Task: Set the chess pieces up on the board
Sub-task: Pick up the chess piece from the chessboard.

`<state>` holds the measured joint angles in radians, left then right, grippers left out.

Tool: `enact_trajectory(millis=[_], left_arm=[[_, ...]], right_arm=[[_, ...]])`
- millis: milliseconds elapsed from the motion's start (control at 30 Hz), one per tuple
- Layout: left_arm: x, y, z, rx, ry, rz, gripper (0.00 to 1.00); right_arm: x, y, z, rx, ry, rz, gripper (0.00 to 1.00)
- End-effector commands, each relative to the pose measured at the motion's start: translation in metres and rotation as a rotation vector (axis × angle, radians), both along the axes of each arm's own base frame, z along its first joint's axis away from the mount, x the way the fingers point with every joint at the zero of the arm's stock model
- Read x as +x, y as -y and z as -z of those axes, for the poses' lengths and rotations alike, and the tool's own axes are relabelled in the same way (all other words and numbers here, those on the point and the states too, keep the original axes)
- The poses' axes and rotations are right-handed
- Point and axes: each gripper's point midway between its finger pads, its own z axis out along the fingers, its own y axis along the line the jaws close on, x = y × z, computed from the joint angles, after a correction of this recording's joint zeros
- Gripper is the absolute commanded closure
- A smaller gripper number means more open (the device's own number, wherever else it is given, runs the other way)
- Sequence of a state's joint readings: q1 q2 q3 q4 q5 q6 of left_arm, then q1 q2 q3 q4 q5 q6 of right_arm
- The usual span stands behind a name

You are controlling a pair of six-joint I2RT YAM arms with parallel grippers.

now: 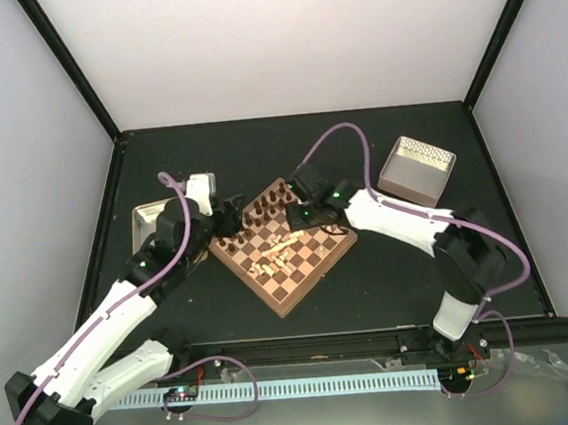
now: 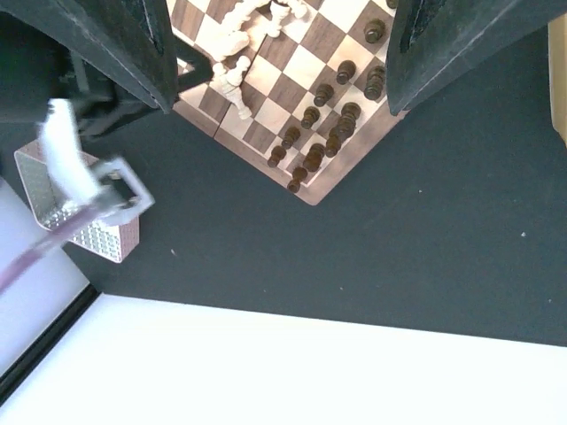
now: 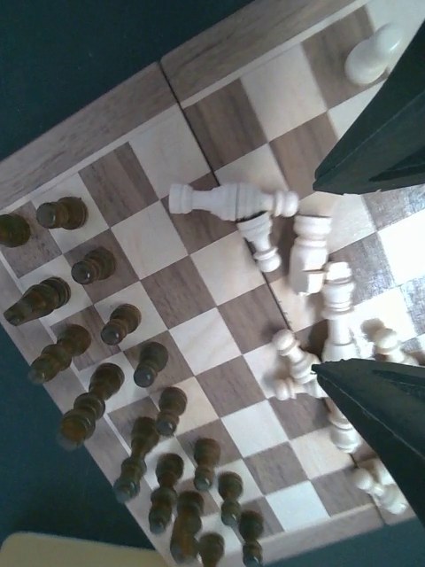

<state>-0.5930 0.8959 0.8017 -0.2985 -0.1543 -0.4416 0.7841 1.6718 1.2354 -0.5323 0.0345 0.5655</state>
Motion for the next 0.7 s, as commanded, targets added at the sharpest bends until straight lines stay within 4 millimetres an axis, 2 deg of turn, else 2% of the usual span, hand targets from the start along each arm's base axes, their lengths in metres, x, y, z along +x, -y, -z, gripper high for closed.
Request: enact_trajectory(millis=[0, 67, 267, 533, 667], left_arm=[[-0.002, -0.012, -0.012, -0.034, 0.036, -0.032, 0.34], [-0.004, -0.012, -0.012, -0.037, 0.033, -0.025, 0.34], [-0.002, -0.007, -0.008, -0.053, 0.022, -0.005, 0.34], [0.002, -0.009, 0.002, -0.050, -0.001, -0.019, 0.34], [0.004, -0.010, 0.005, -0.043, -0.006, -0.028, 0.34]], right_arm=[[0.013, 0.009, 0.016, -0.139, -0.027, 0.107, 0.50], [0.022, 0.006, 0.014, -0.149, -0.017, 0.144, 0.53], [0.038, 0.005, 0.031, -0.224, -0.020, 0.182, 0.67], [0.048, 0.005, 0.050, -0.262, -0.044, 0.158, 0.70], [0.049, 0.003, 0.064, -0.255, -0.069, 0.141, 0.76]])
